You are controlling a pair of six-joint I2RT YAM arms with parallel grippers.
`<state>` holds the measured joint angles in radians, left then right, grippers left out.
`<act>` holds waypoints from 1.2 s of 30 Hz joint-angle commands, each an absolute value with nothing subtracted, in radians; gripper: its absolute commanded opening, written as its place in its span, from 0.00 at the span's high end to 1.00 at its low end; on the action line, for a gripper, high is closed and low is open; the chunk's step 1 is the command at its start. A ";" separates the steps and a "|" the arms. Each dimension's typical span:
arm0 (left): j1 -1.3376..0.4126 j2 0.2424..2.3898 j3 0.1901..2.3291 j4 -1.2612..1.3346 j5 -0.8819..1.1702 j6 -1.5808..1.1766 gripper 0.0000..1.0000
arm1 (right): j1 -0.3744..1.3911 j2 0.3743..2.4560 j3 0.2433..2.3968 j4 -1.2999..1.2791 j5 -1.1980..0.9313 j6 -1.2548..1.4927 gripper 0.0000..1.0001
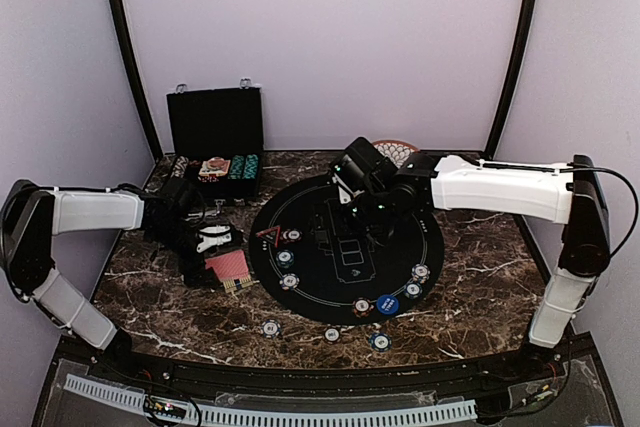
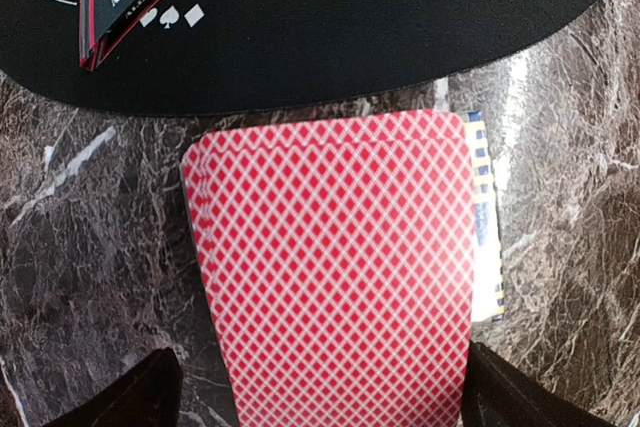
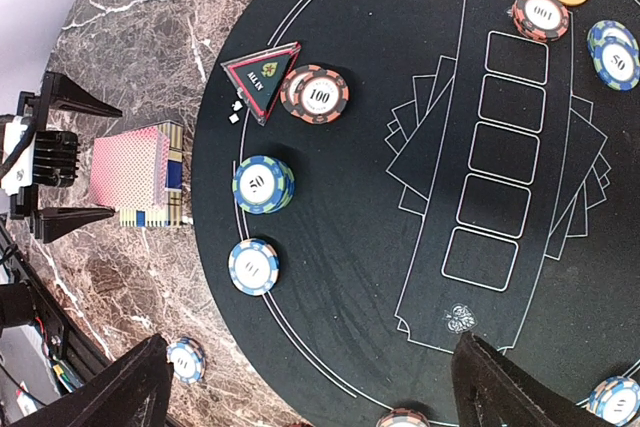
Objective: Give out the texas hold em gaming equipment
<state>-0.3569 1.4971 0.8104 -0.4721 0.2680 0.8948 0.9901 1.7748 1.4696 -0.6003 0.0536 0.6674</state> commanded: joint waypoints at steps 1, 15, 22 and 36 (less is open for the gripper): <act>-0.365 1.503 0.796 -0.450 0.278 0.880 0.01 | 1.002 1.772 1.487 -0.603 0.071 0.670 0.01; -0.374 1.524 0.781 -0.443 0.248 0.899 0.01 | 1.002 1.769 1.477 -0.603 0.072 0.671 0.02; -0.374 1.535 0.769 -0.412 0.221 0.898 0.01 | 1.002 1.769 1.476 -0.601 0.071 0.671 0.01; -0.376 1.555 0.771 -0.376 0.223 0.883 0.01 | 1.001 1.762 1.463 -0.597 0.067 0.679 0.02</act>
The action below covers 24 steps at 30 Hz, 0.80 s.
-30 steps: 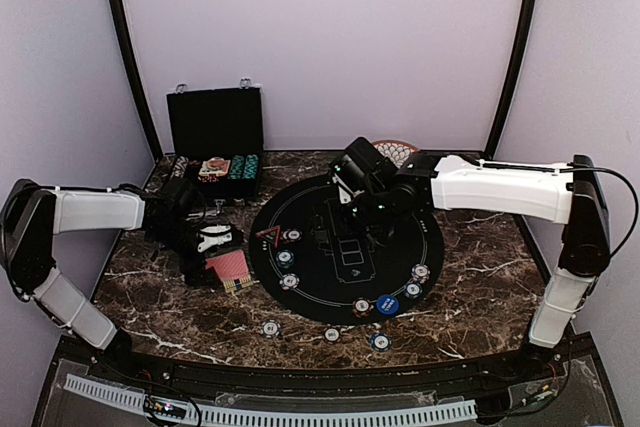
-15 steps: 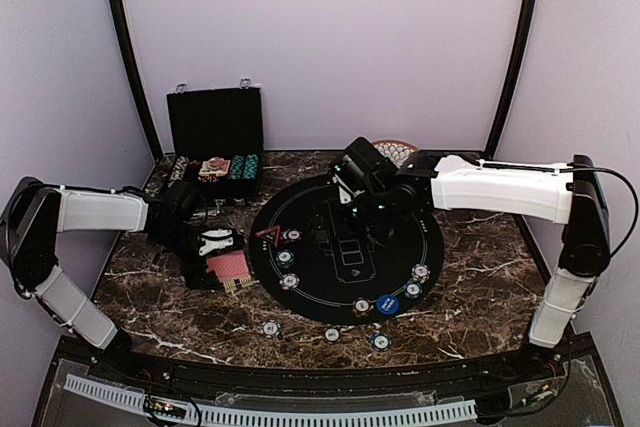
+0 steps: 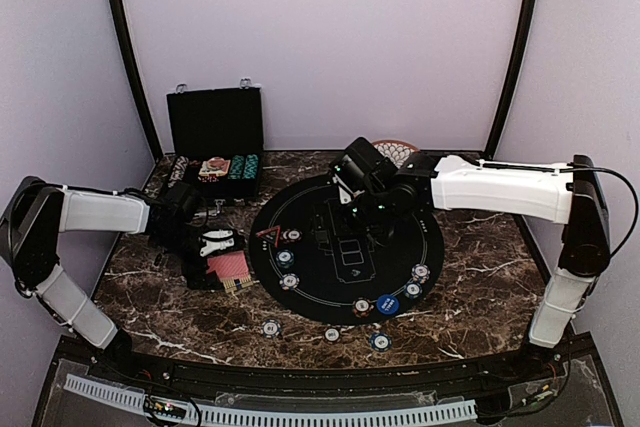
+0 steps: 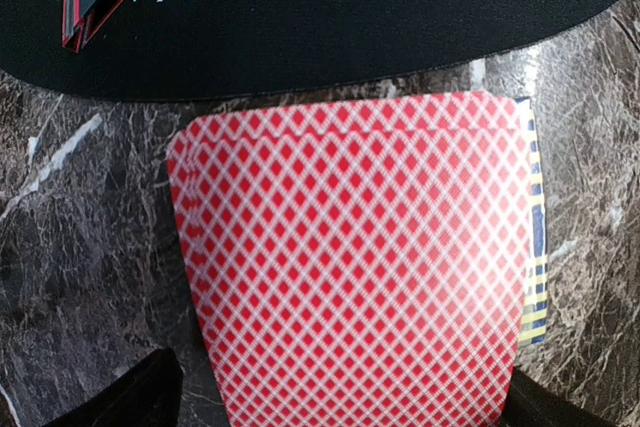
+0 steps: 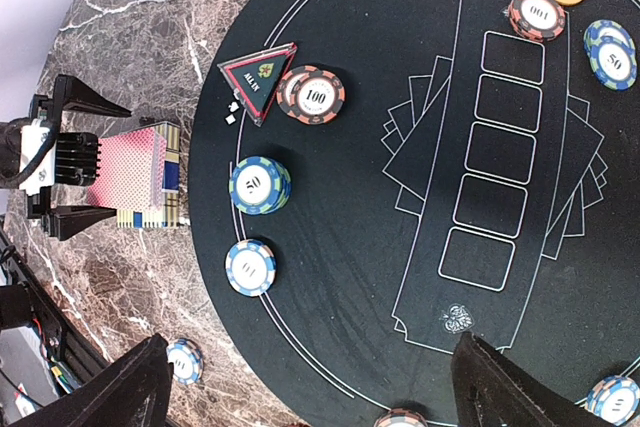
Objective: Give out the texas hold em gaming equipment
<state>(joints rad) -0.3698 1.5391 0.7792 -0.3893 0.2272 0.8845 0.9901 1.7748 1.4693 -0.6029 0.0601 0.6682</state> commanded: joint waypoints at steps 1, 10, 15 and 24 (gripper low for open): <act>-0.376 1.557 0.772 -0.378 0.217 0.886 0.01 | 1.001 1.762 1.462 -0.597 0.068 0.678 0.02; -0.376 1.577 0.774 -0.373 0.184 0.895 0.01 | 1.001 1.762 1.457 -0.589 0.061 0.679 0.01; -0.376 1.582 0.762 -0.382 0.178 0.919 0.01 | 1.002 1.762 1.457 -0.588 0.061 0.676 0.02; -0.376 1.599 0.758 -0.372 0.147 0.933 0.11 | 1.002 1.762 1.453 -0.584 0.059 0.676 0.01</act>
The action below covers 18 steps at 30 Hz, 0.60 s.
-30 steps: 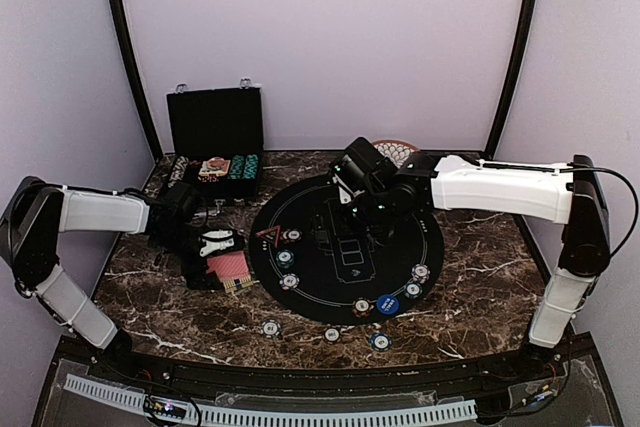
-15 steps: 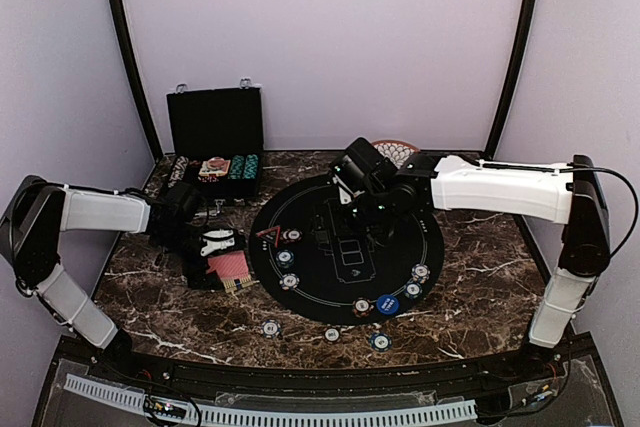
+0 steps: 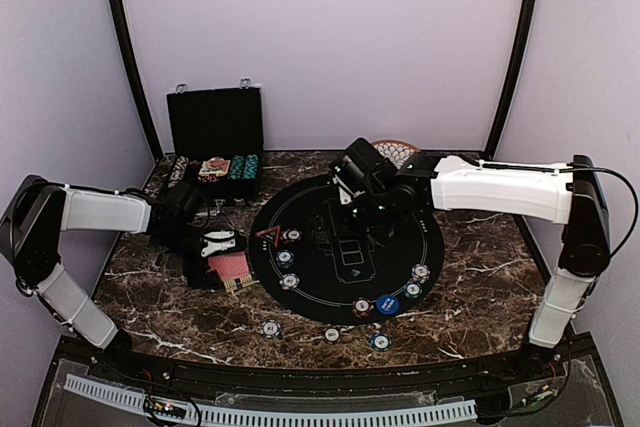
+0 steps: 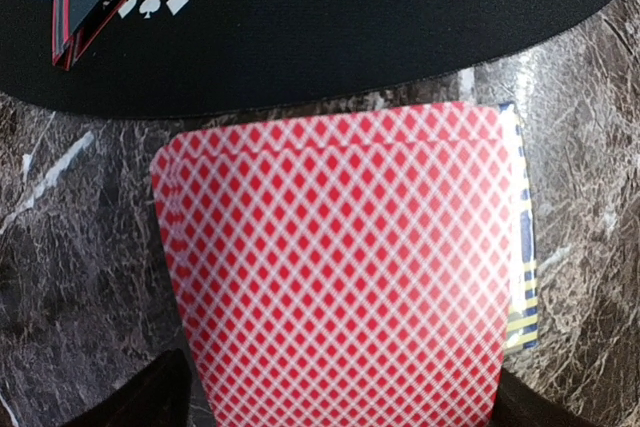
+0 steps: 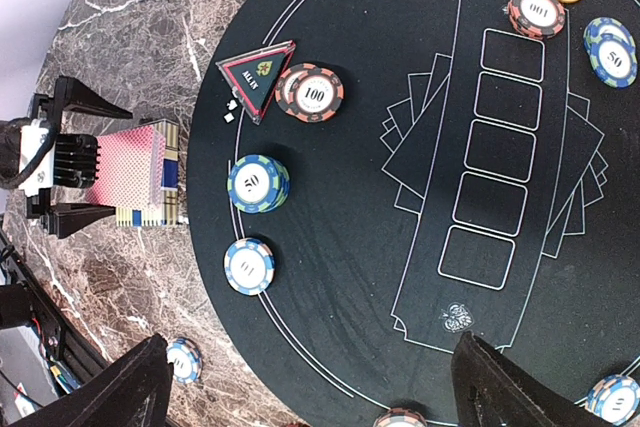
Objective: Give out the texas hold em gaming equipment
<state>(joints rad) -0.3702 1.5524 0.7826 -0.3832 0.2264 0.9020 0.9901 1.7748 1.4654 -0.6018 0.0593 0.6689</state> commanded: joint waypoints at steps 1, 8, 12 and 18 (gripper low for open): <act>-0.376 1.601 0.758 -0.372 0.145 0.934 0.13 | 1.002 1.761 1.452 -0.584 0.059 0.676 0.02; -0.376 1.595 0.759 -0.373 0.148 0.934 0.37 | 1.001 1.763 1.445 -0.575 0.051 0.676 0.03; -0.376 1.583 0.757 -0.376 0.144 0.937 0.45 | 1.001 1.761 1.441 -0.567 0.044 0.679 0.03; -0.376 1.560 0.758 -0.384 0.137 0.933 0.61 | 1.002 1.761 1.434 -0.550 0.031 0.685 0.04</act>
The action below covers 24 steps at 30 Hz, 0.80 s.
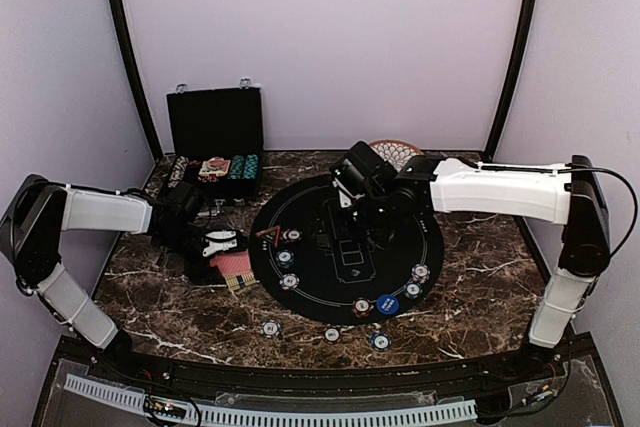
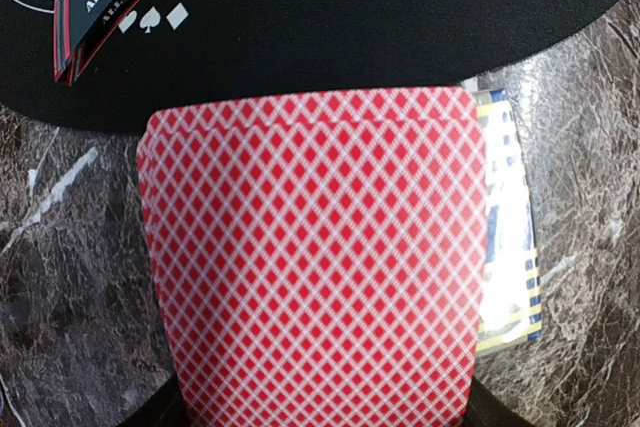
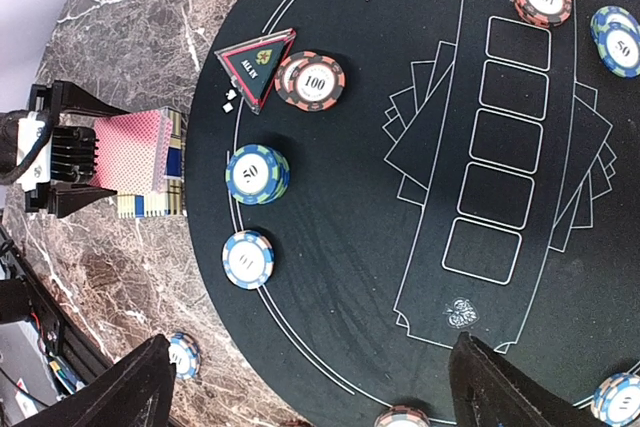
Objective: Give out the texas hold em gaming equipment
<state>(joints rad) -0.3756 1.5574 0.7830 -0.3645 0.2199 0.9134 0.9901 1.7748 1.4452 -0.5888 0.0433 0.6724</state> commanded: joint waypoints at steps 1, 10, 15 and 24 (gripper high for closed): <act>-0.376 1.552 0.758 -0.387 0.137 0.933 0.63 | 1.002 1.760 1.434 -0.550 0.032 0.685 0.04; -0.376 1.502 0.763 -0.409 0.145 0.923 0.87 | 1.001 1.758 1.420 -0.508 0.004 0.702 0.04; -0.376 1.464 0.764 -0.426 0.156 0.922 0.97 | 1.000 1.768 1.424 -0.489 -0.025 0.709 0.04; -0.376 1.420 0.795 -0.481 0.231 0.883 1.00 | 0.993 1.786 1.425 -0.444 -0.090 0.729 0.03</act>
<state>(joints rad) -0.3767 1.4681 0.7765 -0.4278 0.1684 0.9077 0.9905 1.7748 1.4261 -0.5076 -0.0380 0.7097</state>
